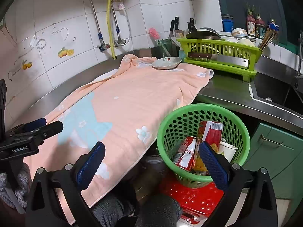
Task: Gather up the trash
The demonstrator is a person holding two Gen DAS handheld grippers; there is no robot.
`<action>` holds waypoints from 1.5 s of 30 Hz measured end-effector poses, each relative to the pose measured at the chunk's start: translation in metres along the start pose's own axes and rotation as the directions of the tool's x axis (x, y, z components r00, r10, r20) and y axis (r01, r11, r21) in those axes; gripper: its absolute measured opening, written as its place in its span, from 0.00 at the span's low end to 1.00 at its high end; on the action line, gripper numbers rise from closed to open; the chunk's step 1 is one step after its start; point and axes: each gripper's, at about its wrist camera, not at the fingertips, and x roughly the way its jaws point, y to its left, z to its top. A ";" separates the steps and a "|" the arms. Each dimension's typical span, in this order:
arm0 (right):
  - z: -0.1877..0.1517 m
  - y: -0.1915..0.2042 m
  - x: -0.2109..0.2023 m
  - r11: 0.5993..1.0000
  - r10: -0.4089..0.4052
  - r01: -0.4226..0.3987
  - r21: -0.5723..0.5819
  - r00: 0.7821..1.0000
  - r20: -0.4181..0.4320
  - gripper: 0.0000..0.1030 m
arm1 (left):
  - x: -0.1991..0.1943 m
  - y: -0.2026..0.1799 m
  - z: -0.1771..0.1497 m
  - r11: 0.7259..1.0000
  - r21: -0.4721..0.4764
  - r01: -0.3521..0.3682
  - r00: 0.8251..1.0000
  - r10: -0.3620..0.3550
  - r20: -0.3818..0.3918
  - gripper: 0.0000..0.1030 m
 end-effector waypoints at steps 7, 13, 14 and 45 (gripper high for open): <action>-0.001 0.001 0.000 1.000 -0.010 0.010 0.001 1.000 0.002 0.93 | 0.002 0.000 -0.001 1.000 0.005 -0.012 1.000 0.012 0.001 0.95; -0.001 0.001 -0.001 1.000 -0.012 0.012 0.009 1.000 0.005 0.93 | 0.000 0.002 0.000 1.000 0.001 -0.023 1.000 0.023 0.007 0.95; -0.001 0.001 -0.001 1.000 -0.012 0.012 0.009 1.000 0.004 0.93 | 0.000 0.003 -0.001 1.000 -0.001 -0.024 1.000 0.024 0.007 0.95; -0.003 0.002 -0.003 1.000 -0.007 0.007 0.021 1.000 0.006 0.93 | 0.000 0.000 -0.003 1.000 0.001 -0.025 1.000 0.025 0.004 0.95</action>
